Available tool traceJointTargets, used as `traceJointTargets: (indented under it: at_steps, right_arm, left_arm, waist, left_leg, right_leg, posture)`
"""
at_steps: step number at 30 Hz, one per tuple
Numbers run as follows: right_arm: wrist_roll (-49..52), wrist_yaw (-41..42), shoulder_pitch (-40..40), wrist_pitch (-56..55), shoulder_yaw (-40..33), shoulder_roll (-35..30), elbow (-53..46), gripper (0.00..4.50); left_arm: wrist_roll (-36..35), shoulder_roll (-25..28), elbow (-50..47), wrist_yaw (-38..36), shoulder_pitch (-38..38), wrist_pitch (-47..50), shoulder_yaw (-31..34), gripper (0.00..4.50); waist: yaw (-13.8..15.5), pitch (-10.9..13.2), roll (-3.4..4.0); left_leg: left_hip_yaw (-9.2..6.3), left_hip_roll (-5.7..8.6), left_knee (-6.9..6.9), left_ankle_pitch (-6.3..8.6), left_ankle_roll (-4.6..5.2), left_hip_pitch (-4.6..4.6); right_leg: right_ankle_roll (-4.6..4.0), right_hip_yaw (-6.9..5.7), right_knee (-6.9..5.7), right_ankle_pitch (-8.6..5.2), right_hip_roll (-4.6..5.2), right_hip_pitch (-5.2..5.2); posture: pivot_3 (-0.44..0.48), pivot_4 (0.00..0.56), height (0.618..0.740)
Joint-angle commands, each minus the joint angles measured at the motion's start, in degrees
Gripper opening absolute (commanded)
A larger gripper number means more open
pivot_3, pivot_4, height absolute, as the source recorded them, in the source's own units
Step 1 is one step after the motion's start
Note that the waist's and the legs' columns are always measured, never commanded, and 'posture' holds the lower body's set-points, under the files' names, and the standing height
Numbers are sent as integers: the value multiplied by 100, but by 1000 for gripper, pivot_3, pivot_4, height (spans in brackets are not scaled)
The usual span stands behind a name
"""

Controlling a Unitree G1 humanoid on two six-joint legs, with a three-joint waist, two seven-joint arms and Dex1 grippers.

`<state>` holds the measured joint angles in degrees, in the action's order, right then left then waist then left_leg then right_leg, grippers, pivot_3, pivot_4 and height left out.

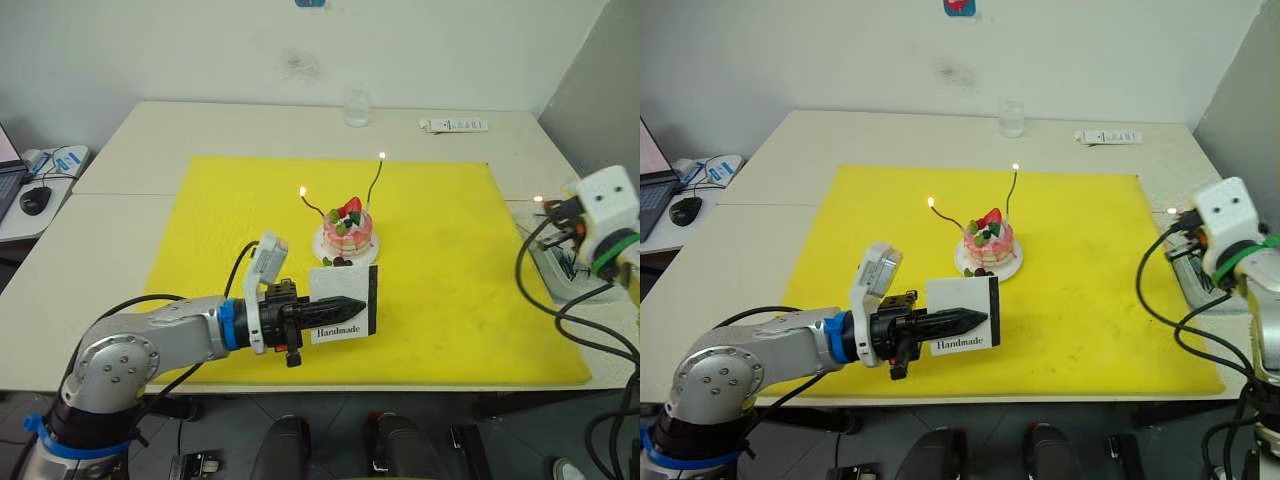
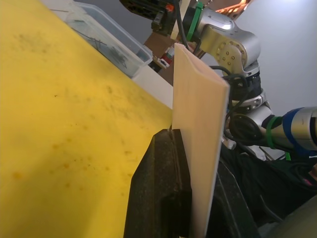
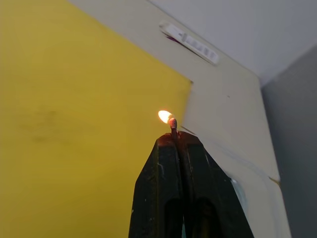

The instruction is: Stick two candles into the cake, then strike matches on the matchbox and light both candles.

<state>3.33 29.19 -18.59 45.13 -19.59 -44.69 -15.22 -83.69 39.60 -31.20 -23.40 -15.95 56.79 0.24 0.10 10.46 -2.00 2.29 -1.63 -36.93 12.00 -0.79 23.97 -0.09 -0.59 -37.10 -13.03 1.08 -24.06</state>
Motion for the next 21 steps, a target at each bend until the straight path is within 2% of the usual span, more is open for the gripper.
traceJointTargets:
  at_steps: [1, 16, 19, 21]
  right_arm:
    - [-143, -254, 149, 47, -297, -181, 170, 38]
    - [-119, -570, 223, -502, -250, -220, 1324, 38]
    - [-89, -598, 221, -591, -300, -232, 1433, 630]
    - [-78, -627, 216, -651, -307, -240, 1431, 1310]
  left_arm:
    - [89, -114, -193, -97, -42, -133, 3, 0]
    - [-16, -158, -374, 59, 131, -112, 114, 0]
    - [-48, -143, -395, 85, 143, -107, 124, 0]
    - [-66, -116, -402, 73, 164, -101, 144, 0]
  waist:
    - [-4, 0, 0]
    - [-23, -1, 2]
    - [-24, -1, 3]
    - [-24, -2, 3]
  left_leg:
    - [-1, 0, 0, 0, 0, 0]
    - [-2, 0, 0, 0, 1, -1]
    - [-3, -1, 0, 0, 0, -1]
    - [-3, -1, 0, 0, 1, -1]
  right_leg:
    - [0, -1, 0, 0, 0, 0]
    - [3, 0, -1, 1, -4, 1]
    - [5, -1, -1, 2, -5, 1]
    - [4, -1, -2, 2, -5, 1]
  posture:
    - [0, 150, 740]
    - [0, 150, 740]
    - [0, 150, 740]
    - [0, 150, 740]
